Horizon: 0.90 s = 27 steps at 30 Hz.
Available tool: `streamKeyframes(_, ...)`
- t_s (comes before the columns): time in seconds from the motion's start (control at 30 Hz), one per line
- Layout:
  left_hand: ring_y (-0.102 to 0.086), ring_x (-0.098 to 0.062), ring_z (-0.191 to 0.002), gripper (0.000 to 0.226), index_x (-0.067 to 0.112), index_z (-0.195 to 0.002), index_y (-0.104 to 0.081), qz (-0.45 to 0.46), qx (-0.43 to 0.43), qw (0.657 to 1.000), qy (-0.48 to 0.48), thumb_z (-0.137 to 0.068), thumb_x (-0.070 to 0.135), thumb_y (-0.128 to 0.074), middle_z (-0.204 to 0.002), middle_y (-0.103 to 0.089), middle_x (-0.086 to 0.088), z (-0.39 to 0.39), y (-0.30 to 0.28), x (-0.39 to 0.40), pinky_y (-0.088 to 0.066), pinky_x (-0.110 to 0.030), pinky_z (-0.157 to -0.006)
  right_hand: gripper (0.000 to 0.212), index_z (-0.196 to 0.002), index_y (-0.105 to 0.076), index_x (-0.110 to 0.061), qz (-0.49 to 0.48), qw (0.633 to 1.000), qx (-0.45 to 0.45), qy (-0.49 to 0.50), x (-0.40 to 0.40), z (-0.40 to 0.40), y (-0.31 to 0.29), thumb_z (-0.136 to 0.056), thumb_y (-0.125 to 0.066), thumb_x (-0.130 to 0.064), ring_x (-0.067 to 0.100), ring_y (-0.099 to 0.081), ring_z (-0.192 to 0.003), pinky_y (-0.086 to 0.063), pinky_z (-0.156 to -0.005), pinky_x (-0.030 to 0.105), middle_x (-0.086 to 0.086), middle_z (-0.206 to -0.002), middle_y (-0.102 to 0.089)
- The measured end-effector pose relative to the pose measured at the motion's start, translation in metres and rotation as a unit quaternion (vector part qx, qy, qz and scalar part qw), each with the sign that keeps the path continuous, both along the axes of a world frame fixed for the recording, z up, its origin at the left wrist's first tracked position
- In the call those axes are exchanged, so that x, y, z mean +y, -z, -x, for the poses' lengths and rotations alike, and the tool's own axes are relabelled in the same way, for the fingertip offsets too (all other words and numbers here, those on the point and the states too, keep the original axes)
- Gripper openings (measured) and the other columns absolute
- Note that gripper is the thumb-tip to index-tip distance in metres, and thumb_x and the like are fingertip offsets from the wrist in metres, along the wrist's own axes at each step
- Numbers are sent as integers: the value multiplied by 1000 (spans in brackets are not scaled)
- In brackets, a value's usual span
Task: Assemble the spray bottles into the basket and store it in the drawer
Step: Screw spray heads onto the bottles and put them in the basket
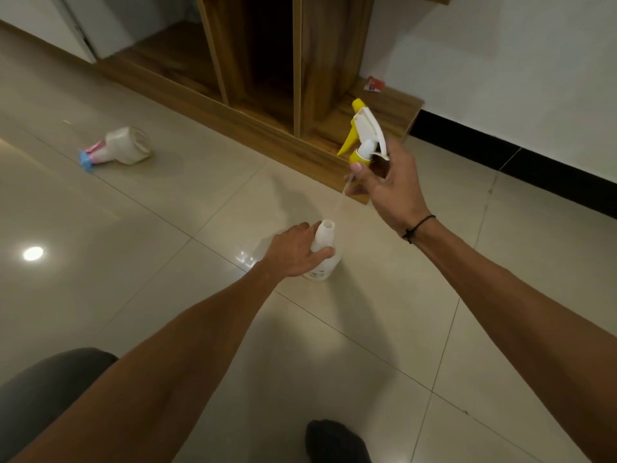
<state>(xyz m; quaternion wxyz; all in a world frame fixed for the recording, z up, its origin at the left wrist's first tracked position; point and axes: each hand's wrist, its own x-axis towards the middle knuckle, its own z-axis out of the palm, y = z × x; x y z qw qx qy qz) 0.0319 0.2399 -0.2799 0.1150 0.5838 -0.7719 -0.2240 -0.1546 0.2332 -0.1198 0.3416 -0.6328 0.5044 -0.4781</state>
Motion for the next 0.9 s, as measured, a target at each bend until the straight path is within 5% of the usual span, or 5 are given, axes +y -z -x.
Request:
streamKeyframes(0.47,-68,-26,-98,76,28,-138,-52,60,-17,998,3,-83,79,-42,-110,-69,-4,-16,12,-9,-55,-41,-83,35,-126,-62,-12,-41,999,16,1,-7,-16,35,-93,-73,-11,18,-72,-92,-63,-80,33,3,-106,-70)
streamKeyframes(0.63,-67,-25,-99,62,31,-130,-53,43,14,999,5,-84,71,-45,-113,-68,1,-16,9,-15,-49,-38,-77,31,-114,-70,-8,-113,992,56,-20,-7,-22,68,-87,-81,-15,26,-72,-109,-56,-99,51,9,-113,-75)
streamKeyframes(0.9,-68,-24,-99,51,32,-122,-52,26,54,998,-11,-86,68,-49,-116,-68,6,-20,12,-9,-43,-35,-76,31,-109,-76,-12,-178,983,-12,-32,6,-26,105,-80,-84,-5,27,-72,-110,-56,-103,50,9,-111,-78)
